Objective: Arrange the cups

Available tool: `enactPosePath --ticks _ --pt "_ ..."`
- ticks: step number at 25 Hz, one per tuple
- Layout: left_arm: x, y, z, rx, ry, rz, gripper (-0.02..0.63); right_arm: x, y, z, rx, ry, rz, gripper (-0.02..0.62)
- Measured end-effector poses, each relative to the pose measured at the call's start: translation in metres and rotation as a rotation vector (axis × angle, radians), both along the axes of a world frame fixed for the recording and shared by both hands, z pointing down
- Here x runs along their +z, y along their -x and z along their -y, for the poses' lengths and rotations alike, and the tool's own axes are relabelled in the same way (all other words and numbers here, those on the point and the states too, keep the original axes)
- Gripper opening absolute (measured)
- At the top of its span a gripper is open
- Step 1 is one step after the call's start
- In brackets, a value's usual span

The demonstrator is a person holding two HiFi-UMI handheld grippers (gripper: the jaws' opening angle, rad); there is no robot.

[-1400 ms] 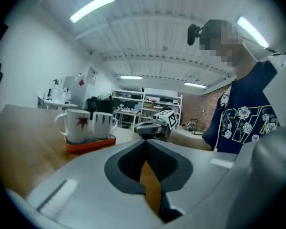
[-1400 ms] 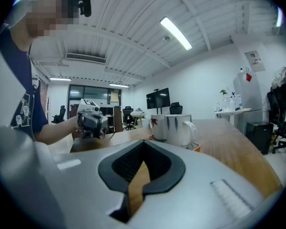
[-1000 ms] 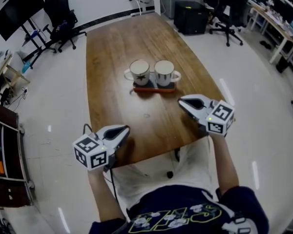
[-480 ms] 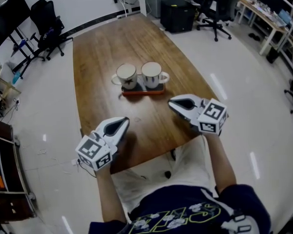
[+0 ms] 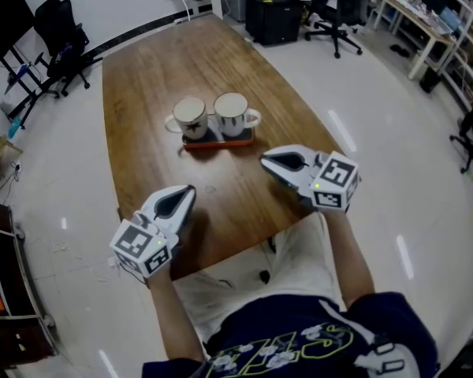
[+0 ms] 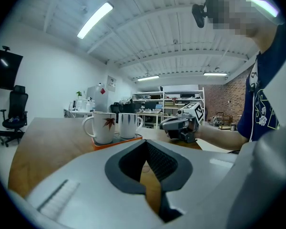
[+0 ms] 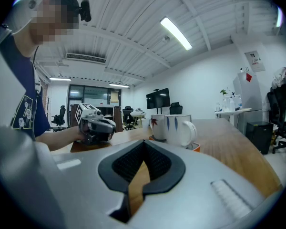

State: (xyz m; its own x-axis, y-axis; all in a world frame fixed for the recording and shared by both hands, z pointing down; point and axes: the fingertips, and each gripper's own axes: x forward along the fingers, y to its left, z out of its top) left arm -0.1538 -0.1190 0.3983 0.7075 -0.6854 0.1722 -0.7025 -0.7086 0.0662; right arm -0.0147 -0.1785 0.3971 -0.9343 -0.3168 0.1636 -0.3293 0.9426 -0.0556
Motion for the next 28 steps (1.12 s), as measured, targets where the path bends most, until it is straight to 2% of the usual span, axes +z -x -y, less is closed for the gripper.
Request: enactPosePath --ticks 19,24,28 --pt "0.008 0.002 0.007 -0.012 0.000 0.002 0.002 0.012 -0.003 0.006 0.004 0.002 -0.012 0.012" --pt "0.011 0.018 0.002 -0.066 0.003 0.011 0.002 0.012 0.018 0.008 -0.036 0.001 0.009 0.012" --pt "0.002 0.006 -0.001 -0.053 0.007 -0.006 0.002 0.003 0.006 -0.001 -0.032 0.010 -0.017 0.012"
